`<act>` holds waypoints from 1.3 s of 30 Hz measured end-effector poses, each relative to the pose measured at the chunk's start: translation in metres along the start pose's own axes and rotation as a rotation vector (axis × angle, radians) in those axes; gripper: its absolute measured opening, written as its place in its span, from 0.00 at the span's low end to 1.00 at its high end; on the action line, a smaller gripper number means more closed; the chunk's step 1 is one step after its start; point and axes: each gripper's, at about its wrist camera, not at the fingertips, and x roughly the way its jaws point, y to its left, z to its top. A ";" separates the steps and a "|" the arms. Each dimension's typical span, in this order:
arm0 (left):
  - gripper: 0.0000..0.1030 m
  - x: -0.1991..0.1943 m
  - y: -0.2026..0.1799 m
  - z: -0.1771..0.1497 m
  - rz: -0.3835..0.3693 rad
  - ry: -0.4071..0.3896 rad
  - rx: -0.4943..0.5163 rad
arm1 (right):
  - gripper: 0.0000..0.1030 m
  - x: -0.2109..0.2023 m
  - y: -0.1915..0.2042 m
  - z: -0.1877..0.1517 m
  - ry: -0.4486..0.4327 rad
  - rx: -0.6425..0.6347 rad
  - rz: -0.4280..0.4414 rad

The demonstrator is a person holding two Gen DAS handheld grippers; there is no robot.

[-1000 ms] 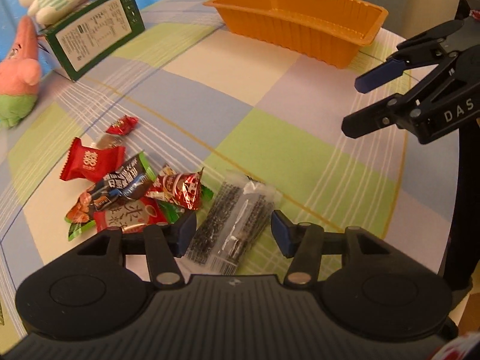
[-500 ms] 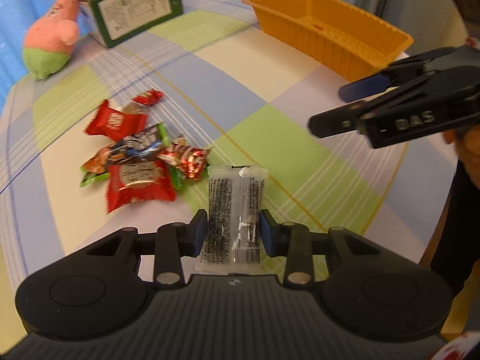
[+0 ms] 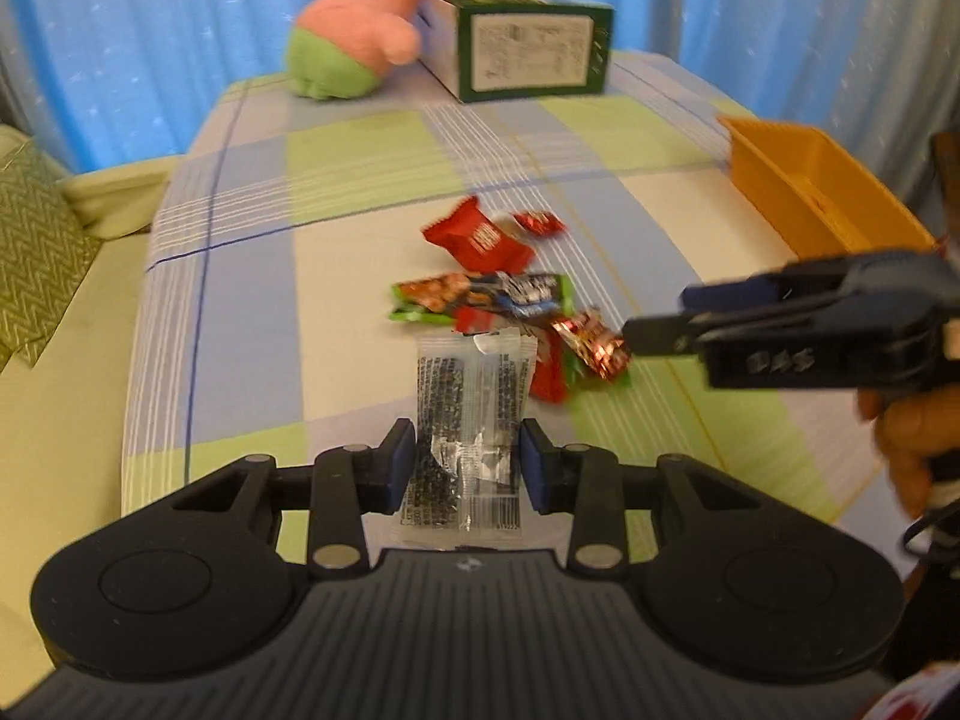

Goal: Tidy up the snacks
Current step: 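Grasp the clear packet of dark sticks with the left tool while the right tool grasps a red candy, then carry both items over the orange tray and open both tools to release them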

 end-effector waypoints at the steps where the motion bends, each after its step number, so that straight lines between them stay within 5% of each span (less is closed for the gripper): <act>1: 0.32 0.000 0.002 0.001 -0.001 -0.005 -0.010 | 0.49 0.006 0.002 0.001 0.006 -0.001 0.005; 13: 0.32 0.001 0.002 0.001 -0.023 -0.023 -0.051 | 0.24 0.043 0.006 0.003 0.070 -0.003 -0.004; 39: 0.32 -0.043 -0.106 0.012 -0.074 -0.059 -0.075 | 0.20 -0.121 -0.049 -0.026 -0.077 0.155 -0.140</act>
